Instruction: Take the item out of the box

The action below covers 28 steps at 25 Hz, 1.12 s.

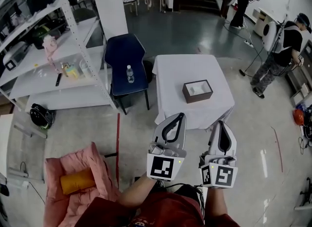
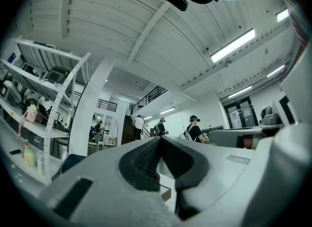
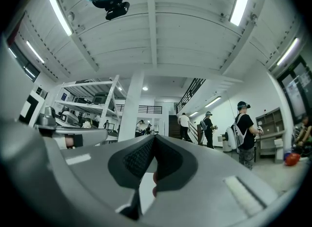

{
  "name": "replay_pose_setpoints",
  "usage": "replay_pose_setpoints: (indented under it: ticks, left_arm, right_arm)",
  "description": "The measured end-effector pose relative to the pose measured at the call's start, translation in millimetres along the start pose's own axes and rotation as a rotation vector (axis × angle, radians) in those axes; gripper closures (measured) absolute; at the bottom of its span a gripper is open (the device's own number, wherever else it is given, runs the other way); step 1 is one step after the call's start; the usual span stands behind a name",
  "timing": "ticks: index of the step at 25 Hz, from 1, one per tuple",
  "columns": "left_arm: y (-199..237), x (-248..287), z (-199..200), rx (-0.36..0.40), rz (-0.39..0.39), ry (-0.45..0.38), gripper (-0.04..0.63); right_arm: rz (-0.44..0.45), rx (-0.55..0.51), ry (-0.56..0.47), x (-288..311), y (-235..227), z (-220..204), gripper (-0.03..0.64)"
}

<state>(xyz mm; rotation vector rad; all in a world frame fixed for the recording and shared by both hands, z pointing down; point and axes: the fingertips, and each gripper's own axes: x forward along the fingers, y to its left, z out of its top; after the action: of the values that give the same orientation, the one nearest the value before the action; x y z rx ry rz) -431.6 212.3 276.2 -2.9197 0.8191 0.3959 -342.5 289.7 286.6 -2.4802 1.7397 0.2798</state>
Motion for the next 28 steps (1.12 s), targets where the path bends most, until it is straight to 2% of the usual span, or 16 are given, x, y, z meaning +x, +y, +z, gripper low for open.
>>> replay_pose_setpoints:
  ticks: [6, 12, 21, 28]
  left_arm:
    - [12, 14, -17, -0.017, -0.011, 0.019, 0.591]
    - [-1, 48, -32, -0.018, -0.021, 0.02, 0.591]
    - [-32, 137, -50, -0.012, -0.028, 0.025, 0.592]
    - [-76, 203, -75, -0.012, -0.095, 0.041, 0.591]
  right_arm:
    - [-0.017, -0.012, 0.024, 14, -2, -16, 0.617]
    - [-0.019, -0.006, 0.021, 35, -31, -28, 0.617]
    - [-0.038, 0.001, 0.025, 82, -112, -35, 0.617]
    - [-0.097, 0.001, 0.028, 101, -185, -46, 0.617]
